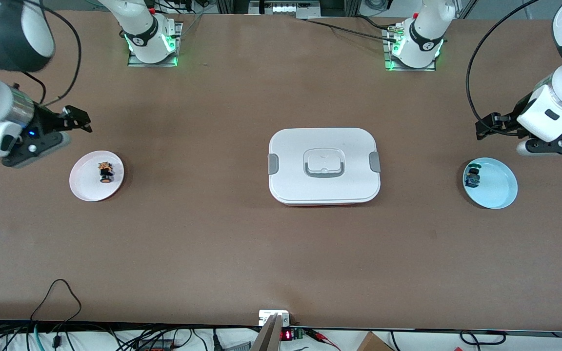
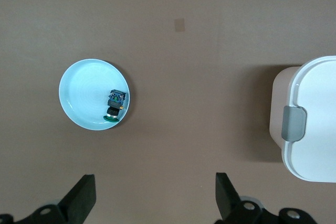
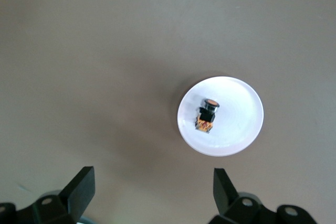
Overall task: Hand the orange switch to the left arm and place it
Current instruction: 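Move the right gripper down over the orange switch on the white plate, then lower the right gripper and close it on the orange switch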
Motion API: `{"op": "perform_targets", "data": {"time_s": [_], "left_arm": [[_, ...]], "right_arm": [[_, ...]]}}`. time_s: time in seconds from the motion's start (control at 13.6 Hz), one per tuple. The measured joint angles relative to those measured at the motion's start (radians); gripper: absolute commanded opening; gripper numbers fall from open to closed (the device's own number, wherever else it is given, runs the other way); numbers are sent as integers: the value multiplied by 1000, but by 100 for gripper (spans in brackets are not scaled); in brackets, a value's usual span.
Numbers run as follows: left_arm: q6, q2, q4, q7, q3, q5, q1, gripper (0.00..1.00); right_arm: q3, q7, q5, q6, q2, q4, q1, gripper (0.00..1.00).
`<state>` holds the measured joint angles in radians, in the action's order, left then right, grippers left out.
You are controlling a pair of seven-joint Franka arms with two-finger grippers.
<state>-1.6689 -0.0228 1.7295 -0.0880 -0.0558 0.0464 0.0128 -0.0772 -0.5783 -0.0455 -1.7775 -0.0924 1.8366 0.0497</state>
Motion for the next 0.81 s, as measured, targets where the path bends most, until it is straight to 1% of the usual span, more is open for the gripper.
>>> {"op": "perform_targets", "data": {"time_s": [0.15,0.29,0.44,0.66,0.81], "left_arm": [[0,0,0,0,0,0,0,100],[0,0,0,0,0,0,0,100],[0,0,0,0,0,0,0,100],[5,0,0,0,0,0,0,100],[7,0,0,0,0,0,1,100]], "right_arm": [[0,-190,-14,-119,-19,92,18,100],[2,-396,-27,-206,-58,138,51,100],[4,-562,-48,-267,-115,146,84,100],[4,-812,-54,-360,-181,146,112,100],[4,-910,-55,-432,-213,160,116,100]]}}
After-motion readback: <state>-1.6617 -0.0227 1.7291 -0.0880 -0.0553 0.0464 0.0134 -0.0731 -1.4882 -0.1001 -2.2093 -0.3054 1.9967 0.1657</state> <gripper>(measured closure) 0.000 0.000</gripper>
